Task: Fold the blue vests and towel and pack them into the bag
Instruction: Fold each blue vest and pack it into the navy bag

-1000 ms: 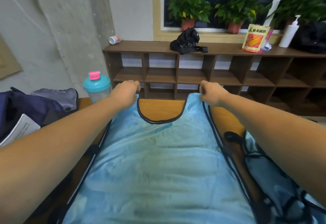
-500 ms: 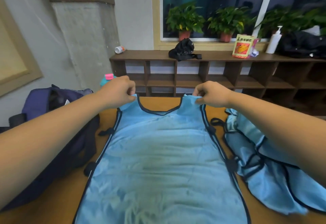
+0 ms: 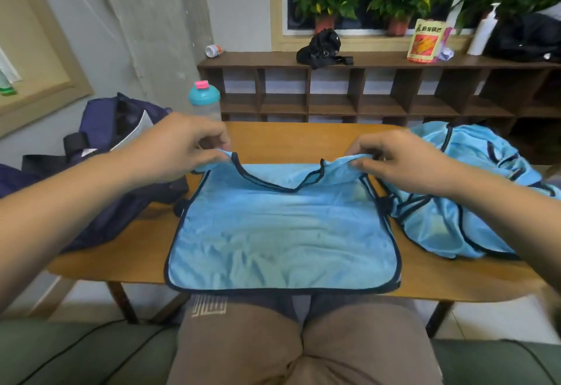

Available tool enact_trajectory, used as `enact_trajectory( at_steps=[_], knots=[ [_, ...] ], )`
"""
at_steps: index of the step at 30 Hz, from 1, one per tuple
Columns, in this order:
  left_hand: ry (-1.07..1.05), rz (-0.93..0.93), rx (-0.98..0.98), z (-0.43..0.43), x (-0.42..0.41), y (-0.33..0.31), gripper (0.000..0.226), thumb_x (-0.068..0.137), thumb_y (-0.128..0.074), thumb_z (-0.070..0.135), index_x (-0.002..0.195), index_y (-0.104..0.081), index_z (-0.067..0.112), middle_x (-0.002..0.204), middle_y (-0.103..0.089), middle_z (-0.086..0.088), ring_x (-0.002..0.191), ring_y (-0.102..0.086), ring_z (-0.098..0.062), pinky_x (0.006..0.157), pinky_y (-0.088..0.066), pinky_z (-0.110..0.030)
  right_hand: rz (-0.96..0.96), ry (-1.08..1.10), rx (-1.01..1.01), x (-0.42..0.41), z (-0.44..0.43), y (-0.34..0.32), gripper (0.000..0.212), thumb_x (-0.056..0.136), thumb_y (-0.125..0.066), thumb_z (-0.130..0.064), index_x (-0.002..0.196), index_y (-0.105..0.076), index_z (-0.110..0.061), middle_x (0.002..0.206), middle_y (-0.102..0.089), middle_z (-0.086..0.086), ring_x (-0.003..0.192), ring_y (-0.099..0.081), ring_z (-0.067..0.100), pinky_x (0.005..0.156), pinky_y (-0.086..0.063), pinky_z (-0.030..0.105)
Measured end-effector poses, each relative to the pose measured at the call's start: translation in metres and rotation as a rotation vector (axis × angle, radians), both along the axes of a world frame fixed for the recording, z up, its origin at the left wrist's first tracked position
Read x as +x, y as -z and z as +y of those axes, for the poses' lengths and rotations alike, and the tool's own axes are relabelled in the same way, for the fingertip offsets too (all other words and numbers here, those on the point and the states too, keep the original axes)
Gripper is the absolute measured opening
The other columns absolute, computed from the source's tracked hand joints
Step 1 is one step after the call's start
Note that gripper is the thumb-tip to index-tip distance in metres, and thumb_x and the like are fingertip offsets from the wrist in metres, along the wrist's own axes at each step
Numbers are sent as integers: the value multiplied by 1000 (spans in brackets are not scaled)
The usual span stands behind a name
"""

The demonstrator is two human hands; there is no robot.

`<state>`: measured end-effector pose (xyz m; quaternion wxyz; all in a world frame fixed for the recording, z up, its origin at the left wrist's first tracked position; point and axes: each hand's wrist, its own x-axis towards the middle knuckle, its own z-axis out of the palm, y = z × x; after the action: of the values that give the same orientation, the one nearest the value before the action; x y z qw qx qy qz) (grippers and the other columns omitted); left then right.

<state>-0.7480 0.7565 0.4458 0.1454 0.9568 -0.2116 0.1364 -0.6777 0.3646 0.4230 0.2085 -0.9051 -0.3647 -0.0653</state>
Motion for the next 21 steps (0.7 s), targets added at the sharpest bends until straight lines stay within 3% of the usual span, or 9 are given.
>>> enact_trajectory(
  at_steps=[7, 11, 16, 21],
  knots=[
    [83, 17, -24, 7, -53, 31, 11, 85, -85, 25, 94, -78, 29, 90, -69, 9, 80, -67, -13, 70, -51, -29, -8, -121, -16, -56, -23, 28, 19, 99, -71, -15, 111, -74, -30, 104, -67, -27, 100, -64, -4, 81, -43, 11],
    [148, 76, -27, 14, -74, 56, 14, 80, -89, 25, 90, -80, 31, 85, -66, 10, 74, -65, -13, 65, -48, -22, 40, -135, -41, -74, -37, 49, 31, 94, -72, -8, 114, -75, -31, 107, -66, -18, 102, -65, 3, 84, -44, 14],
    [153, 198, -85, 29, -88, 83, 15, 83, -86, 49, 91, -80, 38, 88, -68, 11, 76, -68, -12, 67, -50, -19, 87, -147, -43, -91, -45, 73, 41, 87, -71, 1, 108, -75, -34, 102, -61, -17, 94, -64, 6, 83, -46, 20],
    [114, 282, -65, 35, -92, 108, 22, 77, -94, 26, 89, -81, 39, 84, -70, 13, 73, -67, -11, 65, -50, -19, 137, -154, -46, -102, -49, 85, 34, 86, -67, -7, 107, -75, -32, 96, -55, -16, 88, -60, 7, 77, -45, 21]
  ],
)
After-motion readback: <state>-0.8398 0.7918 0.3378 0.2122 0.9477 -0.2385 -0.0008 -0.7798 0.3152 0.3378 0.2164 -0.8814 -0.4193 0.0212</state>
